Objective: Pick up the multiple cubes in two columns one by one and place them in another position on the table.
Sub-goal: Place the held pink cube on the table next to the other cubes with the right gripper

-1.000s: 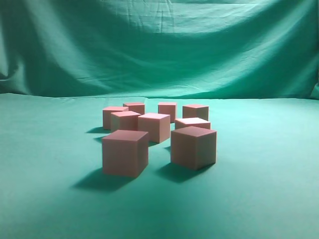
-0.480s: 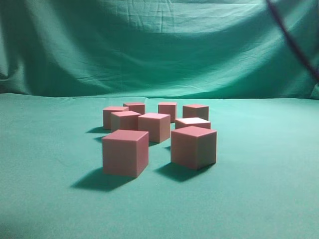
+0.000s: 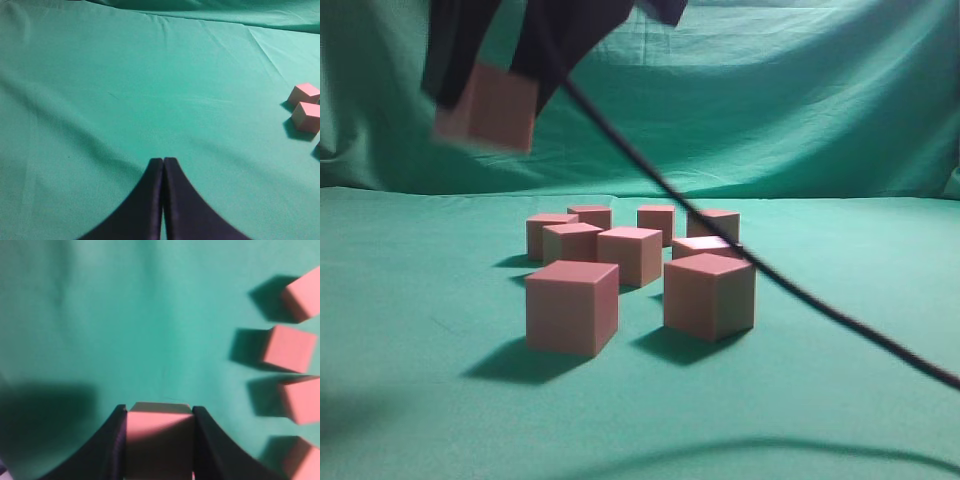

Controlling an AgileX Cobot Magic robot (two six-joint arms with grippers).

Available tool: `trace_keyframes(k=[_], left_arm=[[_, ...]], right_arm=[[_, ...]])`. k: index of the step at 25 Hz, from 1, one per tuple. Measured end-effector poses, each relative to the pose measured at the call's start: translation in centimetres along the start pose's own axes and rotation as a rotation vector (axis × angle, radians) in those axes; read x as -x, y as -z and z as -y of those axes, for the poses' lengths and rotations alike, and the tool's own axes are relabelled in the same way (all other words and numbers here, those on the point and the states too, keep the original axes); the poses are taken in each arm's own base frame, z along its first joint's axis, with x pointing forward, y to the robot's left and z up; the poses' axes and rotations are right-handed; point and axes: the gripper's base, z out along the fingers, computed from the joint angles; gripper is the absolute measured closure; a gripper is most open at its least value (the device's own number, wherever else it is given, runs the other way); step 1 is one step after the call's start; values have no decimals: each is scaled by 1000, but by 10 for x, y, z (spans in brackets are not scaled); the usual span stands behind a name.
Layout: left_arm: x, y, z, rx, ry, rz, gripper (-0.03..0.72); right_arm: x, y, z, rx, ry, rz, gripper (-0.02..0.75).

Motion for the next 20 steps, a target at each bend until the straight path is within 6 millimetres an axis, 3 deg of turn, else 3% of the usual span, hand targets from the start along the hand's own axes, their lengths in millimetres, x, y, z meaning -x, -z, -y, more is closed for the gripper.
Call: trace_keyframes(k=[9,20], left_arm=[[0,0,0,0,0,0,688],[0,0,0,0,0,0,688]], right_arm=[[-2,-47,-7,-6,1,-55,475],[-4,-73,5,-81,11,-72,475]])
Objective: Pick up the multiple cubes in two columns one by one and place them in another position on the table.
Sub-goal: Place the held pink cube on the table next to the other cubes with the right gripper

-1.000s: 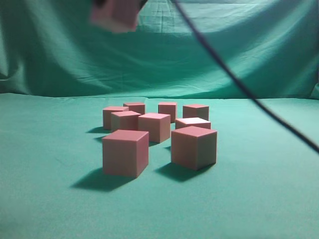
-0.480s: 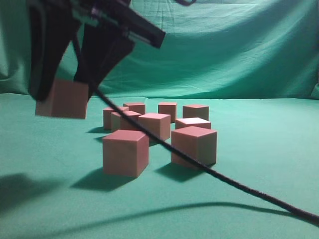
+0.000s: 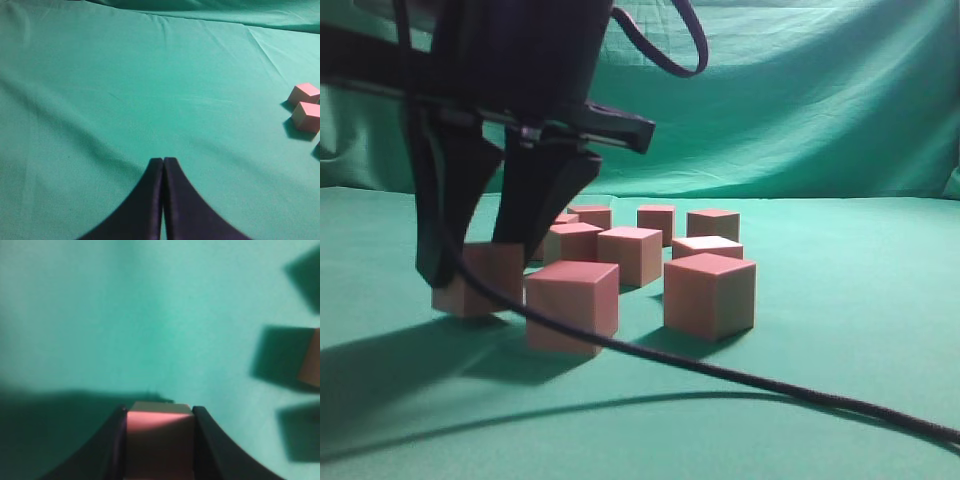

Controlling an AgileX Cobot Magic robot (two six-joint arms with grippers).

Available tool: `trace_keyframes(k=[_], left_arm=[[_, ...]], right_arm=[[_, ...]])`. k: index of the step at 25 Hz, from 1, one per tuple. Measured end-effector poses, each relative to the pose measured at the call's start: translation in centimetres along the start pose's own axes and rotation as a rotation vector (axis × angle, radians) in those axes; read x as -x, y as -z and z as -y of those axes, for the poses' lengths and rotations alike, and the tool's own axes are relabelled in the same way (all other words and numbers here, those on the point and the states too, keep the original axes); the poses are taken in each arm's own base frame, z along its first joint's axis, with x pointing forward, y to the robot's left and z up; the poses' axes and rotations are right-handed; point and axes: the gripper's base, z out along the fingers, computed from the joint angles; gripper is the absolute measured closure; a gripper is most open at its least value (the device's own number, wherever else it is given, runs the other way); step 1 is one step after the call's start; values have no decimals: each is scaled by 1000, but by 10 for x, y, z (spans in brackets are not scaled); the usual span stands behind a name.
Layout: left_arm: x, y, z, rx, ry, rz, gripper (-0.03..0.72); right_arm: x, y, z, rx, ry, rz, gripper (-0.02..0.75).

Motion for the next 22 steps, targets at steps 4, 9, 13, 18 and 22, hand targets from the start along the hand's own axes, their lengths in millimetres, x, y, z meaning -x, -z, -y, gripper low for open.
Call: trace_keyframes(k=[4,9,13,18,22], left_arm=[[0,0,0,0,0,0,688],[0,0,0,0,0,0,688],[0,0,0,0,0,0,688],[0,0,0,0,0,0,688],[0,0,0,0,0,0,688]], right_arm=[[-1,-7,2,-8,3,-13,475],[-1,-8,2,-8,2,-13,475],[-1,-8,2,-8,2,-13,475],[-1,-11,2,-9,2,-17,284],[12,-2,-1,-2,8,-7,87]])
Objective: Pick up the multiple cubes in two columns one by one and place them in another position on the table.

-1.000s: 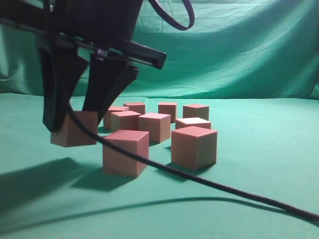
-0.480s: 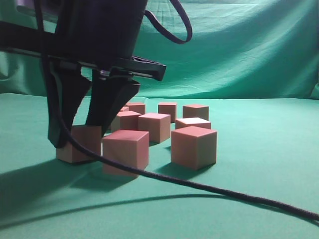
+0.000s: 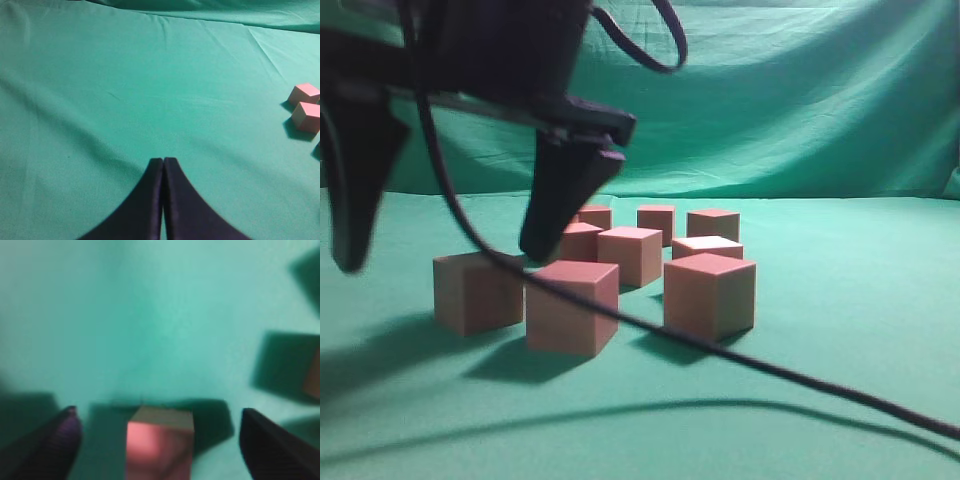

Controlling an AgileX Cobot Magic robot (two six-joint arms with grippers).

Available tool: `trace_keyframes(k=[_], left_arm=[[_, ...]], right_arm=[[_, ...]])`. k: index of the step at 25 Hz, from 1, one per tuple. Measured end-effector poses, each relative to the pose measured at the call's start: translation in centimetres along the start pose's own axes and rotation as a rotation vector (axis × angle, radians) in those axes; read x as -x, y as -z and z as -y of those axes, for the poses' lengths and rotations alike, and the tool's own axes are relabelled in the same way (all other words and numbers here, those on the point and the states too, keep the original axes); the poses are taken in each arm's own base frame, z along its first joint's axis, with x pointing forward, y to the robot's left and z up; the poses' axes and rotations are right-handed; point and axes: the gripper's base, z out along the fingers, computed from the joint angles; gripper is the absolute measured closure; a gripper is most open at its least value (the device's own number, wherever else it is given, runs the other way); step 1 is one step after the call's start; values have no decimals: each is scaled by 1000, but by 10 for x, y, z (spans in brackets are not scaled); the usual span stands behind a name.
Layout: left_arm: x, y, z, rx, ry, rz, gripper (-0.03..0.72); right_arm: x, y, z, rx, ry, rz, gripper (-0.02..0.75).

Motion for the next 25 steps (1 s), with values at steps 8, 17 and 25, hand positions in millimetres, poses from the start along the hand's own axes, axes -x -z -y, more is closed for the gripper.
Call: trace_keyframes(k=[8,17,25], left_arm=[[0,0,0,0,0,0,688],[0,0,0,0,0,0,688],[0,0,0,0,0,0,688]], right_arm=[[55,70,-15,30,67,106,219],[82,190,-32,49,117,274,738],[22,331,-42,-38,132,563,738]])
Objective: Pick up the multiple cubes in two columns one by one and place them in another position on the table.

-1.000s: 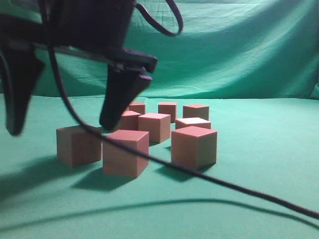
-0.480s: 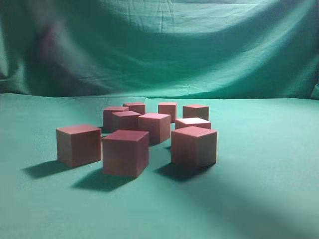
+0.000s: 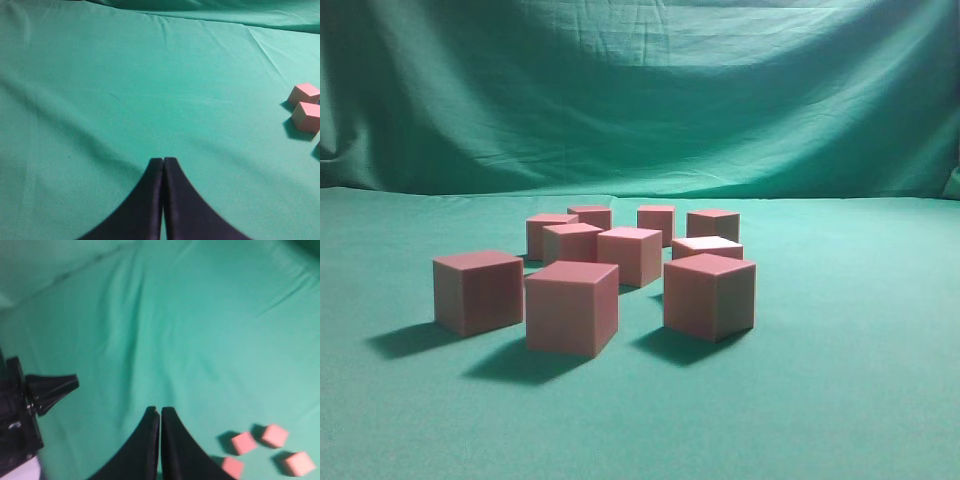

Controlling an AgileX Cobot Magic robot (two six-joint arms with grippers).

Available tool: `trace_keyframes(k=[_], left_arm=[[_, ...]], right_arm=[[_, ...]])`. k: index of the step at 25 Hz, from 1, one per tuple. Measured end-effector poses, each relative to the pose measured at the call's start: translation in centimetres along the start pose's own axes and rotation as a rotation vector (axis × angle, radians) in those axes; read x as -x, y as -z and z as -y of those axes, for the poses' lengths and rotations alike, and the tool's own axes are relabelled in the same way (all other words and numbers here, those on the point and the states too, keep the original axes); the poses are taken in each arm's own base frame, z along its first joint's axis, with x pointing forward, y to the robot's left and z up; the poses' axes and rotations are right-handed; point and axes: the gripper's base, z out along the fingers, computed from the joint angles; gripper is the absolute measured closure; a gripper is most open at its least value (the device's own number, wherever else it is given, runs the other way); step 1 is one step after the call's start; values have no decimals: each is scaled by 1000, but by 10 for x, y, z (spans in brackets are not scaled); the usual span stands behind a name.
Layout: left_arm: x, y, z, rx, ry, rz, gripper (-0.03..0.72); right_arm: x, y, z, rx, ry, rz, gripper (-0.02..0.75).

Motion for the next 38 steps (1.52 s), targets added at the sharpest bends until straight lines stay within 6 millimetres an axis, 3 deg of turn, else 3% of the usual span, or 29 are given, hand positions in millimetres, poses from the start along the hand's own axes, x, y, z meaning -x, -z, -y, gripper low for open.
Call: trace_keyframes(k=[2,6,10,15,28,33,38], left_arm=[[0,0,0,0,0,0,688],[0,0,0,0,0,0,688],[0,0,0,0,0,0,688],[0,0,0,0,0,0,688],[0,0,0,0,0,0,688],[0,0,0,0,0,0,688],[0,0,0,0,0,0,688]], right_arm=[[-4,44,4,-48,5,75,738],[-30,105,5,-76,11,139,738],[-70,141,5,-76,8,140,738],[-128,169,3,-47,-8,127,738],[-262,200,-14,166,-23,362,738],[-294,191,-14,174,-27,362,738],[-312,172,-12,155,-30,328,738]])
